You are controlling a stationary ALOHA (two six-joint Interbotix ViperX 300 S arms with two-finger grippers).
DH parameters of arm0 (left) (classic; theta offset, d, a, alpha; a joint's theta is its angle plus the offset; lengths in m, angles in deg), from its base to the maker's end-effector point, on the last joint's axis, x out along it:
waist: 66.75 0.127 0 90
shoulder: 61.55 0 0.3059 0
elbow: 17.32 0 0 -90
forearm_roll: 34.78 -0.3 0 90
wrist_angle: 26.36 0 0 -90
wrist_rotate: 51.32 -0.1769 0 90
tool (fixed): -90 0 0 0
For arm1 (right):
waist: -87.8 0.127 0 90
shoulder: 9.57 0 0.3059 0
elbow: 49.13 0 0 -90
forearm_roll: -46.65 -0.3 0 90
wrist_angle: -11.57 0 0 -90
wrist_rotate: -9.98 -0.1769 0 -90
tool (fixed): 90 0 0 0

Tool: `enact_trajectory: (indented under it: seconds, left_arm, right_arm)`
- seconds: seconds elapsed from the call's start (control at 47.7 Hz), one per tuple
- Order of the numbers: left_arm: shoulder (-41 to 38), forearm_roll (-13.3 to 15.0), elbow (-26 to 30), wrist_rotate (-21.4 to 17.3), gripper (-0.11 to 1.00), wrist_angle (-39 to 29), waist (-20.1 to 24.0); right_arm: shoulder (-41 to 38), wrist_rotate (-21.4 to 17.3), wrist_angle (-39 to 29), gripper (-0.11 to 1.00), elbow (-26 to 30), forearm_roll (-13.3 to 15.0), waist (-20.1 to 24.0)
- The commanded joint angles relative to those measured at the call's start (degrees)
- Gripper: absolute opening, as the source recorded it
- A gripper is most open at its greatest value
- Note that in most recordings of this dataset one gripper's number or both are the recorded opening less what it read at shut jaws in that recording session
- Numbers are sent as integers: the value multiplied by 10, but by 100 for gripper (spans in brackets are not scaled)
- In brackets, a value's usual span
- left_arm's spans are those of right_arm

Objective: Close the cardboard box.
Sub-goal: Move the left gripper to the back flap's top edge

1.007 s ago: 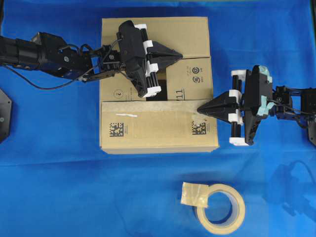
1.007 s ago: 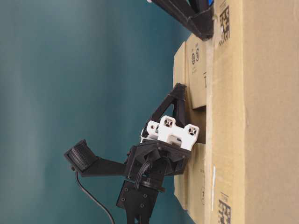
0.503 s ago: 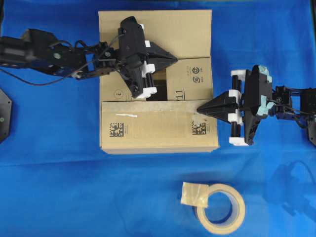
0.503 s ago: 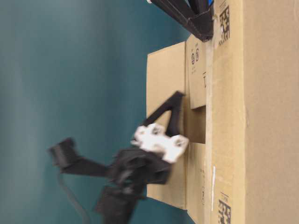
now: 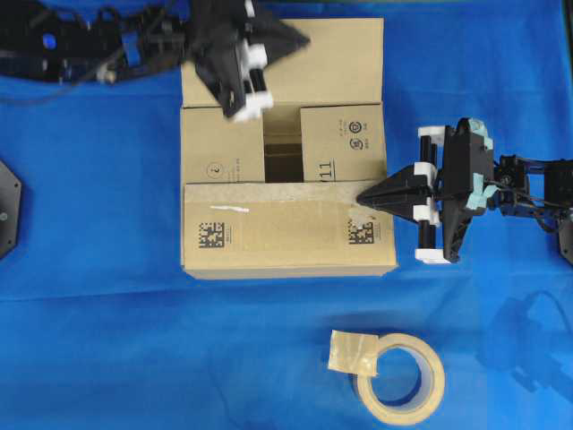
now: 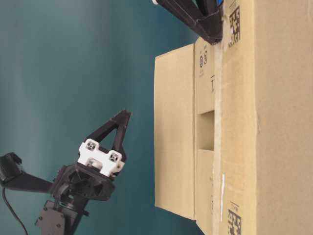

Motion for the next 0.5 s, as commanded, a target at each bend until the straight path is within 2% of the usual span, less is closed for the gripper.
enact_trajectory:
  seconds: [0.0,0.21,0.482]
  left_arm:
    - [4,1,45,-7,0,-55,22]
    - [-42,-3,142,-26,0,-235,61]
    - [-100,-4,226,-28,0,-375,89]
  right_arm:
    - [2,1,4,0,8,-2,-1]
    - [1,2,8,0,8,-2,-1]
    - [0,3,10,0,8,-2,-1]
